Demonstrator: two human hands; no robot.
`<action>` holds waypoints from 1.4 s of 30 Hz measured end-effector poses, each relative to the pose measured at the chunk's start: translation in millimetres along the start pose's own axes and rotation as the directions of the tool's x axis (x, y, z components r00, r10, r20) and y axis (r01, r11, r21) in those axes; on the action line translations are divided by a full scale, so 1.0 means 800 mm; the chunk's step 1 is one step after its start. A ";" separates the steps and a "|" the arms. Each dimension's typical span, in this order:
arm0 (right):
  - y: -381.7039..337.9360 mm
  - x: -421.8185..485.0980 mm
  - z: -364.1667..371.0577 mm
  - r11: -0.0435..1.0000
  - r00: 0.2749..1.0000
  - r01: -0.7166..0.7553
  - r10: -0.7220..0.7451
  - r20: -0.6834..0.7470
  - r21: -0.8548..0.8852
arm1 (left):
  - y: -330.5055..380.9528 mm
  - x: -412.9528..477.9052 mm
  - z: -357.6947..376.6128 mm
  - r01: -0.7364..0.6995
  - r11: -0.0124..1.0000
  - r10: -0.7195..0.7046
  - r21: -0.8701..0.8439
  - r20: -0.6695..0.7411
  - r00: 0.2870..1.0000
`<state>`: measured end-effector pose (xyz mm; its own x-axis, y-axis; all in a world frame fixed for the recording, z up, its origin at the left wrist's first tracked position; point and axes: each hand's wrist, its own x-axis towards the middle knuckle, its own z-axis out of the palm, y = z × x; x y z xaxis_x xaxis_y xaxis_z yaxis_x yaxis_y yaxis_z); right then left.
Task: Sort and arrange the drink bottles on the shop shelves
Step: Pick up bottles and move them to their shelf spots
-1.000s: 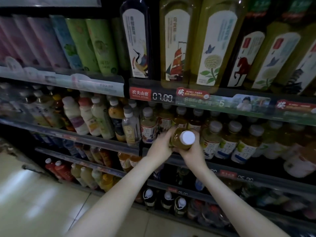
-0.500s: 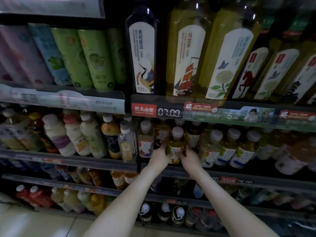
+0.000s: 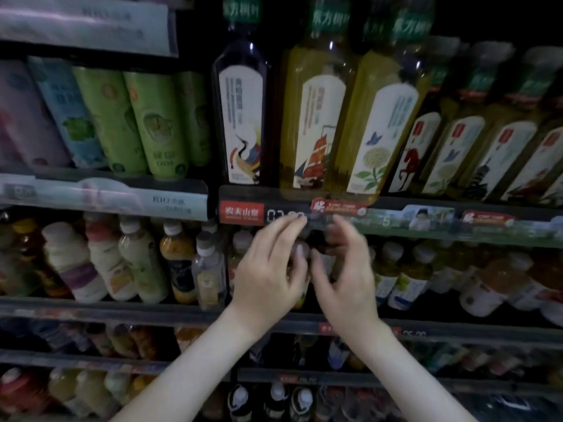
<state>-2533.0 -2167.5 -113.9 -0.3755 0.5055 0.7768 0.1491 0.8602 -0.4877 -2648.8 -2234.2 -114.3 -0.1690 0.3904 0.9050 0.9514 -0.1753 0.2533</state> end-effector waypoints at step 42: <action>0.209 0.005 -0.626 0.794 0.973 -0.217 0.129 -0.191 -0.568 | 0.531 0.128 0.378 -0.104 0.972 0.154 -0.210 0.239 0.959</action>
<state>-2051.7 -1988.0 7.1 -0.1716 0.6158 0.7690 0.7191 0.6118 -0.3295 -2183.9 -1995.5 -17.5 0.0466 0.5636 0.8247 0.8884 -0.4009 0.2238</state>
